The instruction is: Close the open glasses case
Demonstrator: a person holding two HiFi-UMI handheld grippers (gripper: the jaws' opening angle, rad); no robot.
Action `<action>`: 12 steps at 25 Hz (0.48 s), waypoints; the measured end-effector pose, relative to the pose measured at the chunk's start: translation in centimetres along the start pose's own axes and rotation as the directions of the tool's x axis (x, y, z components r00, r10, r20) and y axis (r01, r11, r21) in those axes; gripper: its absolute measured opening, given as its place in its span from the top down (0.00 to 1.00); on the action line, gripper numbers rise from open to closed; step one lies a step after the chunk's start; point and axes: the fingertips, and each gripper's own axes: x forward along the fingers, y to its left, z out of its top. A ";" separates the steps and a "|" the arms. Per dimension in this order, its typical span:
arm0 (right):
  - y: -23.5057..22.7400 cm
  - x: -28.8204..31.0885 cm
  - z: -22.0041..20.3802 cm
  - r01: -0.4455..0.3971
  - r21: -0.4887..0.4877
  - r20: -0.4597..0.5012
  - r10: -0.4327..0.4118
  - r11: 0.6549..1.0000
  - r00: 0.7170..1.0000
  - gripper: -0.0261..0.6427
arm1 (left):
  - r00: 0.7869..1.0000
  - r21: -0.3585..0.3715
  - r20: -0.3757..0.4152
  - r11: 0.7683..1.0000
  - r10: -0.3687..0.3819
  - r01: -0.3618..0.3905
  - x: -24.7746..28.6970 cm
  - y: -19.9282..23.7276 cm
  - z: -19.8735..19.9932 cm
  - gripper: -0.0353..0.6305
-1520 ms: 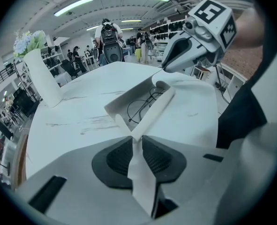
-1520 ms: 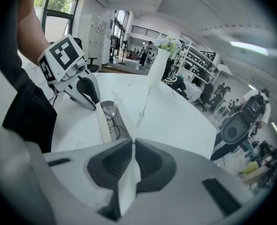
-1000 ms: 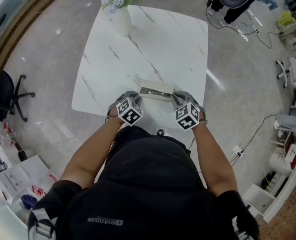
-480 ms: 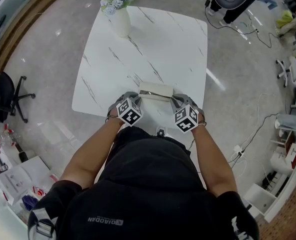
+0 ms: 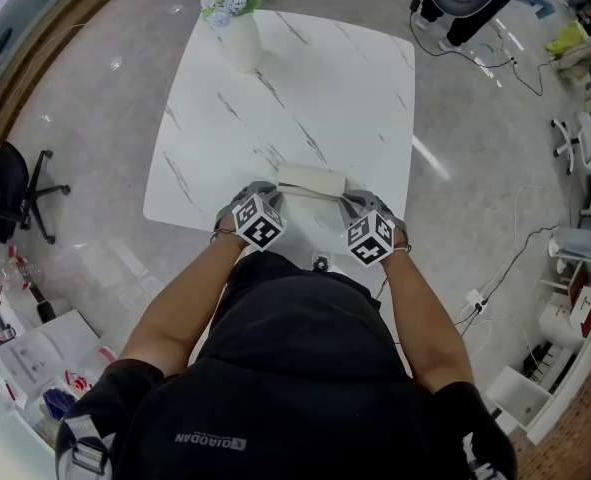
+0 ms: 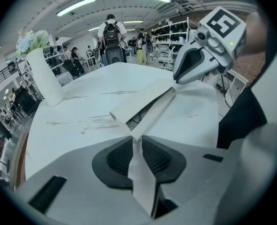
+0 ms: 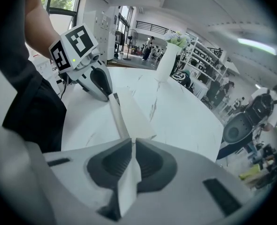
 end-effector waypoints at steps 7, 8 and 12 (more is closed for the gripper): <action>1.0 0.5 -0.8 -0.019 -0.013 -0.028 0.019 1.000 0.999 0.92 | 1.000 0.006 -0.001 1.000 0.003 -0.003 -0.1 -0.1 0.1 0.85; 1.1 0.6 -0.9 -0.022 -0.018 -0.033 0.022 1.000 0.999 0.92 | 1.000 0.007 -0.001 1.000 0.004 -0.004 0.0 0.0 0.0 0.85; 1.4 0.9 -1.1 -0.025 -0.024 -0.041 0.024 0.999 0.999 0.92 | 1.000 0.011 -0.001 1.000 0.009 -0.009 0.0 0.0 -0.1 0.85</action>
